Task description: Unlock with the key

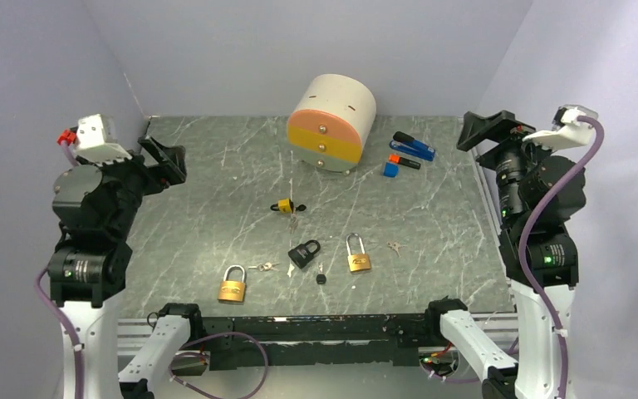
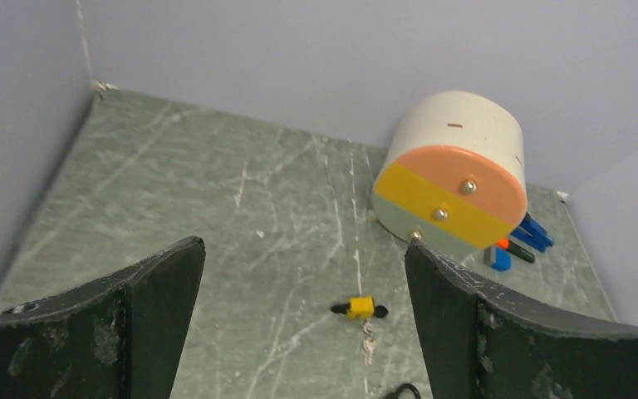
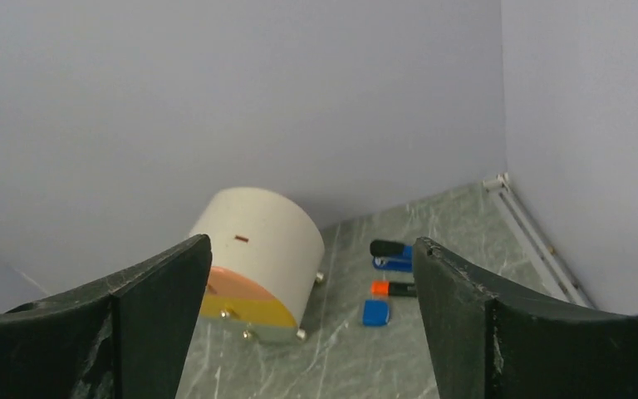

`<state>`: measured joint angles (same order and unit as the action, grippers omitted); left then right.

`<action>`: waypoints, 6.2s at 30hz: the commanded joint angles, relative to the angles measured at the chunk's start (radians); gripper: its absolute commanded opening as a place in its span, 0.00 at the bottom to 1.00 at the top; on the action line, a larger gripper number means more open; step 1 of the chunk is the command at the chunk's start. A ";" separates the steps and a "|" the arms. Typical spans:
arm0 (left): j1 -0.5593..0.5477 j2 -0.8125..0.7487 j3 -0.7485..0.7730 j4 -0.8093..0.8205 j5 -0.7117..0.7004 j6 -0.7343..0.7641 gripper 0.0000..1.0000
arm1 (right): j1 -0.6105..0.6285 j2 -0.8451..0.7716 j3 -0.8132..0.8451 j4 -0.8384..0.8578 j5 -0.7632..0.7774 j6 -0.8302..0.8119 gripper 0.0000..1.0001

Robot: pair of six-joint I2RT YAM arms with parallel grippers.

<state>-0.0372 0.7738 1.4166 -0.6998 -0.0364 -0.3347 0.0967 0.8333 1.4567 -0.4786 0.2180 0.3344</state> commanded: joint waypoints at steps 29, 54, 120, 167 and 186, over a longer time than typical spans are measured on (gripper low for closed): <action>0.000 0.111 -0.488 0.138 0.485 -0.403 0.94 | 0.048 0.033 -0.692 0.053 -0.535 0.375 0.79; -0.003 0.088 -0.577 0.104 0.449 -0.413 0.94 | 0.199 0.463 -0.679 -0.213 -0.008 0.400 0.50; -0.003 0.017 -0.620 0.018 0.350 -0.432 0.94 | 0.262 0.600 -0.637 -0.245 -0.033 0.312 0.36; -0.009 0.056 -0.697 0.142 0.460 -0.465 0.94 | 0.218 0.527 -0.636 -0.182 -0.098 0.325 0.26; -0.010 0.107 -0.673 0.133 0.451 -0.405 0.94 | 0.353 0.708 -0.497 -0.298 -0.078 -0.055 0.34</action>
<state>-0.0437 0.8791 0.7174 -0.5873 0.4038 -0.7746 0.4191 1.4837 0.8898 -0.7151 0.0750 0.3515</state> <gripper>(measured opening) 0.941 0.343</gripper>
